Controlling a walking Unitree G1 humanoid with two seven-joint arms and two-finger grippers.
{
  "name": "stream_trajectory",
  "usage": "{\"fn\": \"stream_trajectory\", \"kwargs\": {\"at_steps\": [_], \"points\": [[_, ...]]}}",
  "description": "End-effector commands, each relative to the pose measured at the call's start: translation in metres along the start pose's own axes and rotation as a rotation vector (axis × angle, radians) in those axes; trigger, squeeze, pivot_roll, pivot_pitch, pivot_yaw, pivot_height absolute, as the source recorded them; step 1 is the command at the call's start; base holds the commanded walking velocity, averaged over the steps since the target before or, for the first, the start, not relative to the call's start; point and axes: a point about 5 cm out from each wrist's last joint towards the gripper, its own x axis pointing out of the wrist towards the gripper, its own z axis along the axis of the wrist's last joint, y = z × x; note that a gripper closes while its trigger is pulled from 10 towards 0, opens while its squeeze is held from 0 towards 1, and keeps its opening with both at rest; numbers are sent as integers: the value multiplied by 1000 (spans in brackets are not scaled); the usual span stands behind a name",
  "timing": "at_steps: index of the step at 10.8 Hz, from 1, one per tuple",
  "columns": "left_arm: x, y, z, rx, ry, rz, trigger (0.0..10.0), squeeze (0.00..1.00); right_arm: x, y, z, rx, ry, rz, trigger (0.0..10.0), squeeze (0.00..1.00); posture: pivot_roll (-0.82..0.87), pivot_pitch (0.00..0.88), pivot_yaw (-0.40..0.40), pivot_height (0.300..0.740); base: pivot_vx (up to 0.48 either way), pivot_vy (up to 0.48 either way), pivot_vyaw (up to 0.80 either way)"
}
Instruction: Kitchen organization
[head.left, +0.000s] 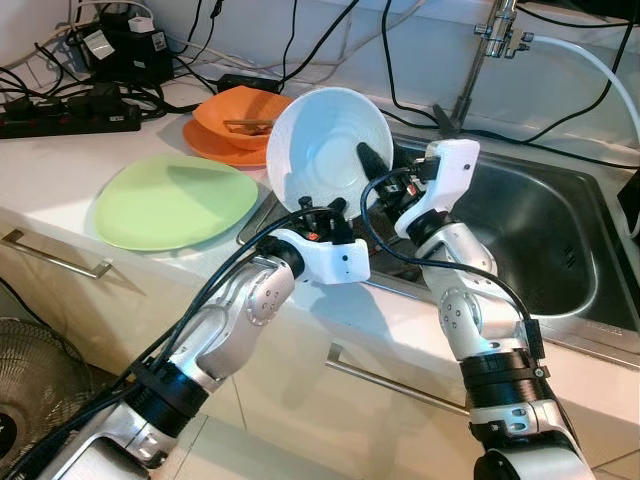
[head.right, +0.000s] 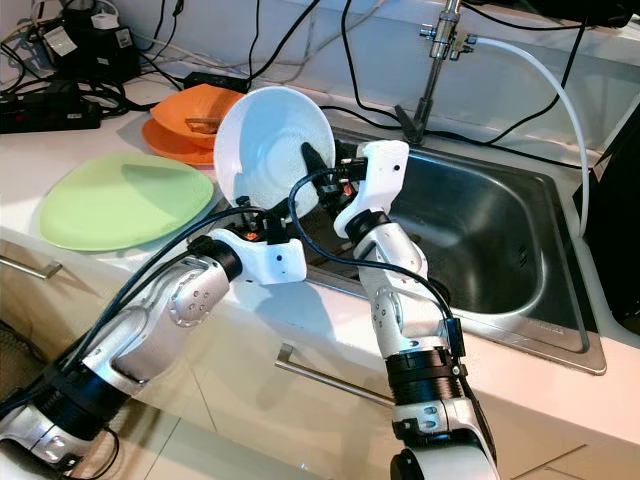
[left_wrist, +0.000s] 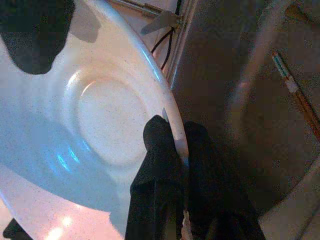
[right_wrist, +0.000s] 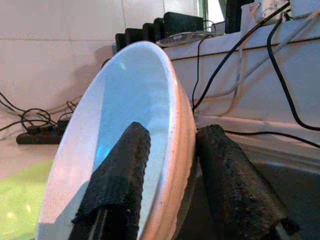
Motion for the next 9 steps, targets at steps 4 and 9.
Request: {"fn": "stream_trajectory", "kwargs": {"at_steps": [4, 9], "points": [[-3, 11, 8, 47, -42, 54, 10000, 0, 4, 3, -1, -20, 11, 34, 0, 0, 237, 0, -61, 740, 0, 0, 0], [-2, 14, 6, 59, -37, 72, 10000, 1000, 3, 3, -4, -30, 28, 45, 0, 0, 237, 0, -64, 740, 0, 0, 0]]}}
